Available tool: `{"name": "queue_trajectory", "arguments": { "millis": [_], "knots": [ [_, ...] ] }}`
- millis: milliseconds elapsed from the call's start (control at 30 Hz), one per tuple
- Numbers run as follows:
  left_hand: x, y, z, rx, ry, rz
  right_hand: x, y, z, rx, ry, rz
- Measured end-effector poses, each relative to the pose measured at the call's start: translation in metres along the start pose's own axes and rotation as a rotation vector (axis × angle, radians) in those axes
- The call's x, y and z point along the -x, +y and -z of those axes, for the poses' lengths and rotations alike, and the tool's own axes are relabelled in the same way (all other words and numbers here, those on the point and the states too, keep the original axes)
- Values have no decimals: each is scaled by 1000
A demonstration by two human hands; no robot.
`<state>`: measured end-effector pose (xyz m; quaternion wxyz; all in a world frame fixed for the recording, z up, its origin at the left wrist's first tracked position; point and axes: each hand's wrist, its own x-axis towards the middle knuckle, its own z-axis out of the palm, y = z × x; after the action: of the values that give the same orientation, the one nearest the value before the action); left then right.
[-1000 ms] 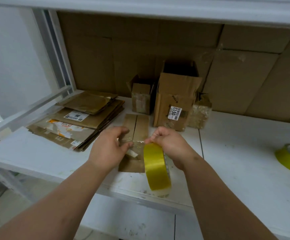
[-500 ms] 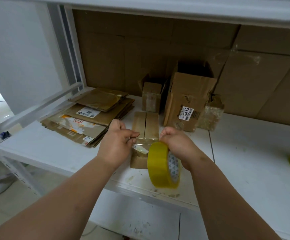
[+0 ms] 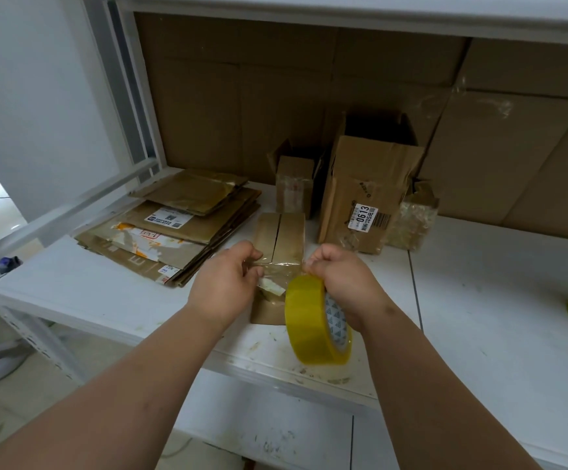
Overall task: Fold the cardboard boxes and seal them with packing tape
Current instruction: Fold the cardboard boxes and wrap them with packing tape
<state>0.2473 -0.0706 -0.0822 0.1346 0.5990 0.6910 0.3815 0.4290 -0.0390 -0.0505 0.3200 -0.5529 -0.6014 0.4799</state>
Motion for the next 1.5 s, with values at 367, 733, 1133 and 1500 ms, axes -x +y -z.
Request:
{"name": "queue_trajectory", "arguments": {
  "millis": [367, 733, 1133, 1500],
  "knots": [
    [25, 48, -13, 344, -25, -27, 8, 15, 23, -274, -65, 104],
    [29, 85, -31, 371, -145, 6, 27, 34, 41, -256, -3, 244],
    [30, 128, -45, 285, -120, 13, 43, 36, 67, -236, 209, 352],
    [37, 164, -81, 47, -25, -215, 58, 49, 125, -200, 289, 269]
  ]
}}
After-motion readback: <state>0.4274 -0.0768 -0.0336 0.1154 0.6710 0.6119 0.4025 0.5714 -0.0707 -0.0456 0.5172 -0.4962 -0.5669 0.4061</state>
